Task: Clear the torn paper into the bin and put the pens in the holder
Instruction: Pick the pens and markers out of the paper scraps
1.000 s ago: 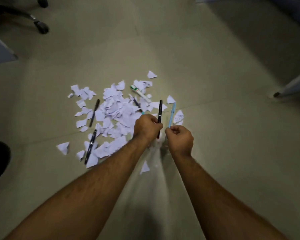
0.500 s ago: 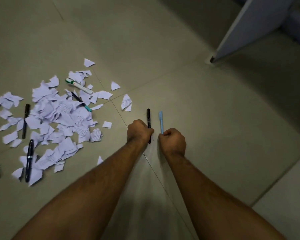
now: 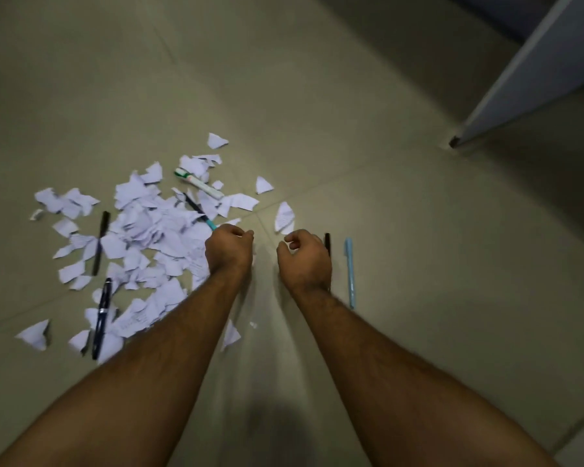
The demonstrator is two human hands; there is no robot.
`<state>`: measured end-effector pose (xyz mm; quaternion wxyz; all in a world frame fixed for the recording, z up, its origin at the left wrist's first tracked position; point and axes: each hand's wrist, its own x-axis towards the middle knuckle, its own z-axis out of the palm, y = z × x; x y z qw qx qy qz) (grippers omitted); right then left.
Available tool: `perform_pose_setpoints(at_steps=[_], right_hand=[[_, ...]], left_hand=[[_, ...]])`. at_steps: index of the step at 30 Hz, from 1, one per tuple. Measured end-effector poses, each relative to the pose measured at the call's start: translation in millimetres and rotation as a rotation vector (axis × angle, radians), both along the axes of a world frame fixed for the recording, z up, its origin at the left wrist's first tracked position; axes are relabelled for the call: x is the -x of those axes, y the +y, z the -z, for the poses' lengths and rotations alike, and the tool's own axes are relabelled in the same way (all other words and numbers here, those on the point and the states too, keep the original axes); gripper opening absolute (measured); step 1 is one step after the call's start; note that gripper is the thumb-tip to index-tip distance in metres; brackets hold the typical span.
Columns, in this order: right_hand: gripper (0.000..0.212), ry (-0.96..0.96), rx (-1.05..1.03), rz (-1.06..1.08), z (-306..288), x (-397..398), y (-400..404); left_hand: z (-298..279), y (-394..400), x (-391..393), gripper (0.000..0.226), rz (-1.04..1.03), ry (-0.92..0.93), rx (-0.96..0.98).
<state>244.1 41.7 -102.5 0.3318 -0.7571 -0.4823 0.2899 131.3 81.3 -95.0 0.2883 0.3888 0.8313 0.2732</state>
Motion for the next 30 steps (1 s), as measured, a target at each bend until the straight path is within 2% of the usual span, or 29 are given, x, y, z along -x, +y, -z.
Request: perform_pose_setpoints(at_steps=[5, 12, 18, 23, 30], right_hand=[[0.019, 0.001, 0.028, -0.171, -2.9, 41.2, 33.9], [0.021, -0.02, 0.057, -0.238, 4.3, 68.3, 73.4], [0.019, -0.016, 0.05, -0.264, 16.2, 87.2, 99.2], [0.033, -0.067, 0.044, -0.29, 16.9, 102.2, 120.5], [0.037, -0.118, 0.045, -0.348, 21.2, 115.8, 142.9]], left_hand=[[-3.0, 26.2, 37.5, 0.04, -0.053, 0.022, 0.041], [11.1, 45.4, 61.6, 0.056, -0.038, 0.049, 0.13], [24.1, 55.8, 68.0, 0.045, -0.058, 0.007, 0.147], [31.4, 61.5, 81.2, 0.037, -0.128, -0.095, 0.174], [41.4, 64.9, 85.4, 0.033, -0.161, -0.202, 0.155]])
